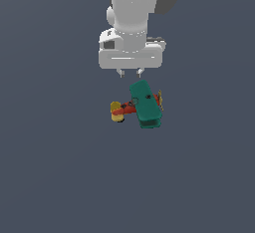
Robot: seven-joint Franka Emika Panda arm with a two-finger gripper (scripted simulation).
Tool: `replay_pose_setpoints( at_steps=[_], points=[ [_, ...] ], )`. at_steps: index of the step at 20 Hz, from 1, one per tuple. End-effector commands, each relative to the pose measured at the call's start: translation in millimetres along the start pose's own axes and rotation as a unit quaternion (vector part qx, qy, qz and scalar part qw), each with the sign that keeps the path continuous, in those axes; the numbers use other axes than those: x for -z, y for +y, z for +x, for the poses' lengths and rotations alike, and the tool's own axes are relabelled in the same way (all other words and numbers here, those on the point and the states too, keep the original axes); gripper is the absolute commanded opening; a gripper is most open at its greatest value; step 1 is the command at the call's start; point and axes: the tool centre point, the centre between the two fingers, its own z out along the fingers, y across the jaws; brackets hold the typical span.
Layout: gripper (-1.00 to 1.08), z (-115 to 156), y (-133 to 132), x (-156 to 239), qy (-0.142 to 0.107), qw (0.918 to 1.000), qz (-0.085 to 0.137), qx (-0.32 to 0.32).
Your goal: Pick up the object and move it to a goal position.
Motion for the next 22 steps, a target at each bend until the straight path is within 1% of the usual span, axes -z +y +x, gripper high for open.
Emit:
replay_pose_setpoints(
  at_steps=[1, 10, 15, 22],
  points=[
    [0.28, 0, -1, 2, 0.003, 1.0000, 0.000, 0.004],
    [0.28, 6, 2, 8, 0.013, 0.9999, 0.009, 0.001],
    [0.28, 8, -1, 11, 0.017, 0.9997, 0.009, 0.011],
    [0.28, 17, -6, 20, 0.034, 0.9991, 0.009, 0.024]
  ],
)
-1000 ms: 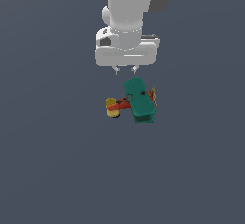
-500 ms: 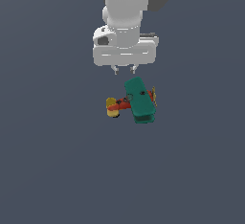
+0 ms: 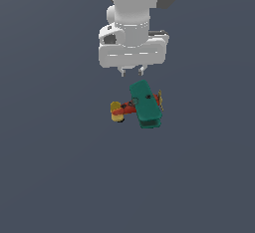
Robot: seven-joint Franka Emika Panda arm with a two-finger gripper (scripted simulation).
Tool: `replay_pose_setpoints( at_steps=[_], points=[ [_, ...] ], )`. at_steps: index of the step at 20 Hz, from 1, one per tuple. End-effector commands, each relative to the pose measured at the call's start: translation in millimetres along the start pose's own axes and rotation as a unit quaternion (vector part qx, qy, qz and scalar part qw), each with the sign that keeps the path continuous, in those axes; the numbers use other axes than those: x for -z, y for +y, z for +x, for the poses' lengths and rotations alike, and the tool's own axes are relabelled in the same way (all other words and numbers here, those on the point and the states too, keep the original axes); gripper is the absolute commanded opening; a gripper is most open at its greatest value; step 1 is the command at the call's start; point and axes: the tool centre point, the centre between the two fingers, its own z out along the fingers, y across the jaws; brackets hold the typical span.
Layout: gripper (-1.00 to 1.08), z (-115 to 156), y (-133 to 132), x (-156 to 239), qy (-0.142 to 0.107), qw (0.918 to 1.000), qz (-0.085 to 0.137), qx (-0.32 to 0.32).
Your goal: Pick up the object and move it to a goal position.
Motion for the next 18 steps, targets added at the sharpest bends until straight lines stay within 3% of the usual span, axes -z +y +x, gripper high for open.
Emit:
replay_pose_setpoints(
  at_steps=[1, 8, 18],
  points=[
    [0.28, 3, -2, 2, 0.004, 1.0000, 0.001, 0.002],
    [0.28, 2, -12, -6, -0.003, 0.9999, 0.009, 0.006],
    [0.28, 10, -18, 6, 0.014, 0.9997, 0.016, 0.012]
  ],
)
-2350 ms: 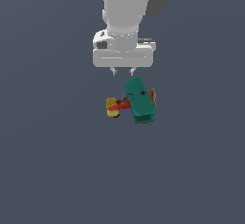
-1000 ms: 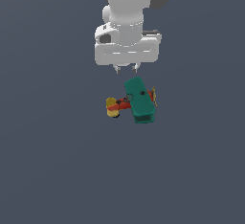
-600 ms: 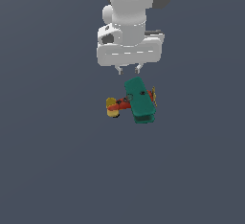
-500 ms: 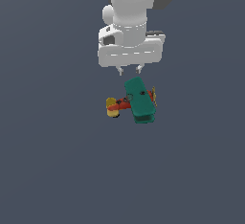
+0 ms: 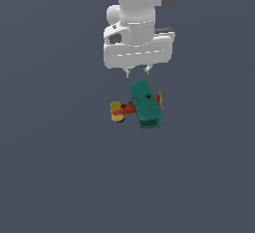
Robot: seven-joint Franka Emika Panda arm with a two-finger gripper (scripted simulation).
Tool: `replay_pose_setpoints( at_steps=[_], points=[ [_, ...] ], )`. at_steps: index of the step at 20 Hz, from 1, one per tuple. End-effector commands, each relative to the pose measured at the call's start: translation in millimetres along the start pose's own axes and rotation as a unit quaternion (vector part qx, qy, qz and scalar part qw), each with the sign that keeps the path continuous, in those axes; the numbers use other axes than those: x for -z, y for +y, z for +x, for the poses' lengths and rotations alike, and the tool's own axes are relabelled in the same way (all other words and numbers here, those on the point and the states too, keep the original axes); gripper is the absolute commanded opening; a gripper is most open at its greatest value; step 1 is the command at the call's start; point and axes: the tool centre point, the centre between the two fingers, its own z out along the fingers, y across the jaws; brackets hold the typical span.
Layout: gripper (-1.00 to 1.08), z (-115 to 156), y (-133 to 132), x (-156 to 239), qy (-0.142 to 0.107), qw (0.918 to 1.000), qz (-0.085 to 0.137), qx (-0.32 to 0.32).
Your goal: Pick up the object and move it to a goal position.
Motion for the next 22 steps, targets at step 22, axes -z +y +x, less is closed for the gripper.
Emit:
replay_pose_setpoints(
  at_steps=[22],
  points=[
    [0.28, -0.5, -3.7, 1.1, -0.003, 0.9999, 0.014, -0.002]
  ],
)
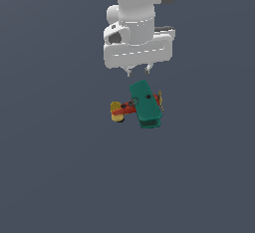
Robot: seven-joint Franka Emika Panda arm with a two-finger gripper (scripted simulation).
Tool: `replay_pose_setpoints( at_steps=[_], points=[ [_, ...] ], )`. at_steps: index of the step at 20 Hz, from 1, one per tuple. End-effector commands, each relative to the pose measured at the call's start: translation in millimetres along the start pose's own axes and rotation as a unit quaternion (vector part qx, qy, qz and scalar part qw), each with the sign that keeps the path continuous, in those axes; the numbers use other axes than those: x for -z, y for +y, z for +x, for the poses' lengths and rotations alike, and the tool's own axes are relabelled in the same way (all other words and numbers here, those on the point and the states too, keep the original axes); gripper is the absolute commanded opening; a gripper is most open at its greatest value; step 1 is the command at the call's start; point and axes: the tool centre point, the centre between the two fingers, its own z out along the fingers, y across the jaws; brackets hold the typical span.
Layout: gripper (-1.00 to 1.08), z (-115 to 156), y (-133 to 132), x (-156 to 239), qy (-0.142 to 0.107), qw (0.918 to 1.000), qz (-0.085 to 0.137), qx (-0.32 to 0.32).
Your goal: Pick up the object and move it to a goal position.
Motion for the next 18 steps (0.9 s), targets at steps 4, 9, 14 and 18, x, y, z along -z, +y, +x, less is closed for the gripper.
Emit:
replay_pose_setpoints(
  at_steps=[4, 9, 14, 18],
  points=[
    [0.28, -4, -4, -9, -0.015, 0.9999, -0.007, 0.000],
    [0.28, -11, -9, -22, -0.037, 0.9991, -0.019, 0.001],
    [0.28, -22, -17, -42, -0.070, 0.9968, -0.040, 0.002],
    [0.28, -35, -24, -61, -0.103, 0.9926, -0.064, 0.003]
  ],
)
